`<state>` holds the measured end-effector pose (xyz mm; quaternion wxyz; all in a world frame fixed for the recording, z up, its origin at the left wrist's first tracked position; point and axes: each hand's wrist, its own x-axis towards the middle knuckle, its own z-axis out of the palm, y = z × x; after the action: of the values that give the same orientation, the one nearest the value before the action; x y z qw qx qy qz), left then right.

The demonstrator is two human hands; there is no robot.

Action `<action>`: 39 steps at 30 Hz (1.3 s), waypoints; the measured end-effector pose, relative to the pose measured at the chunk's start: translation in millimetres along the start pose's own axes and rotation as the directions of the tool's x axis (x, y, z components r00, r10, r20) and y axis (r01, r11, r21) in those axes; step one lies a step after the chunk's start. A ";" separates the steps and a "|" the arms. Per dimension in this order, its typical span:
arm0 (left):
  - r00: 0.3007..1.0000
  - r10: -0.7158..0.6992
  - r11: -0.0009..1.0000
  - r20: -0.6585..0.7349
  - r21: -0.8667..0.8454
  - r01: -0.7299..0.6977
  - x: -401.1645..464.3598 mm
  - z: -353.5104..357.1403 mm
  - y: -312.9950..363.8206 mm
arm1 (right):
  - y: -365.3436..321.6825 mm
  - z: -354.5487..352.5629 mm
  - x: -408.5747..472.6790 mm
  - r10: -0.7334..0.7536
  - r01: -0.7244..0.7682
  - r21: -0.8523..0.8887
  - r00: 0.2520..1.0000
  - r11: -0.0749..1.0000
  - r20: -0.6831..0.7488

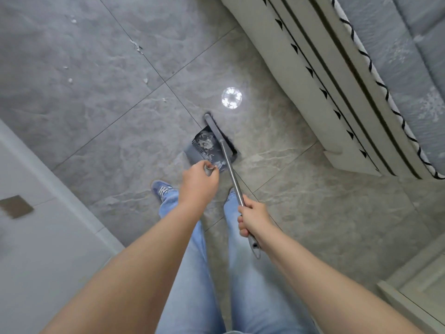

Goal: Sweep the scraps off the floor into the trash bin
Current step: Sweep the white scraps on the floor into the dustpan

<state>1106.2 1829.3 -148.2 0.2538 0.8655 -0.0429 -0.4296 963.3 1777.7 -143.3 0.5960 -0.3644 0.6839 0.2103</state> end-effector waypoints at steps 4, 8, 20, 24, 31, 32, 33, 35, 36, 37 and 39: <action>0.998 0.004 1.000 0.056 -0.016 -0.003 6.5 -43.1 -19.8 | -17.5 32.2 -34.0 -0.060 0.059 0.116 0.998 0.991 0.003; 0.999 -0.033 0.991 -0.014 -0.127 0.031 18.7 -115.3 -53.4 | -77.7 47.9 -39.7 -0.157 0.155 0.076 0.988 0.985 0.013; 0.978 -0.206 0.900 -0.022 -0.397 0.180 87.9 -274.1 -132.2 | -261.2 179.9 54.0 -0.186 0.178 -0.092 0.979 0.980 -0.080; 0.978 -0.197 0.917 -0.070 -0.365 0.159 115.2 -300.1 -149.3 | -261.7 230.6 74.2 -0.145 0.121 -0.253 0.986 0.960 -0.079; 0.975 -0.174 0.932 -0.138 -0.343 0.118 133.0 -314.1 -156.4 | -160.9 284.6 23.4 -0.188 0.211 -0.436 0.977 0.875 0.096; 0.974 -0.167 0.940 -0.151 -0.323 0.111 134.7 -312.7 -157.4 | -155.7 283.8 13.0 -0.194 0.217 -0.423 0.976 0.880 0.098; 0.974 -0.165 0.944 -0.156 -0.311 0.110 135.8 -313.2 -156.7 | -153.9 283.9 4.1 -0.206 0.227 -0.412 0.974 0.882 0.097; 0.974 -0.153 0.946 -0.169 -0.309 0.095 139.2 -313.9 -154.7 | -158.3 283.3 -8.0 -0.237 0.260 -0.409 0.966 0.875 0.106; 0.973 -0.146 0.951 -0.181 -0.298 0.087 141.4 -313.4 -154.1 | -163.5 282.7 -9.7 -0.254 0.275 -0.410 0.961 0.869 0.107; 0.972 -0.144 0.954 -0.188 -0.287 0.086 141.3 -313.6 -151.4 | -170.2 282.7 -9.5 -0.272 0.291 -0.419 0.957 0.860 0.104; 0.969 -0.138 0.958 -0.206 -0.275 0.078 141.2 -313.9 -147.8 | -184.3 286.0 -1.9 -0.298 0.312 -0.446 0.949 0.839 0.104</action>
<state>1413.8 2042.7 -163.0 0.3461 0.8678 0.0914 -0.3447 1290.7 1865.7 -172.0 0.5299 -0.5950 0.5391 0.2731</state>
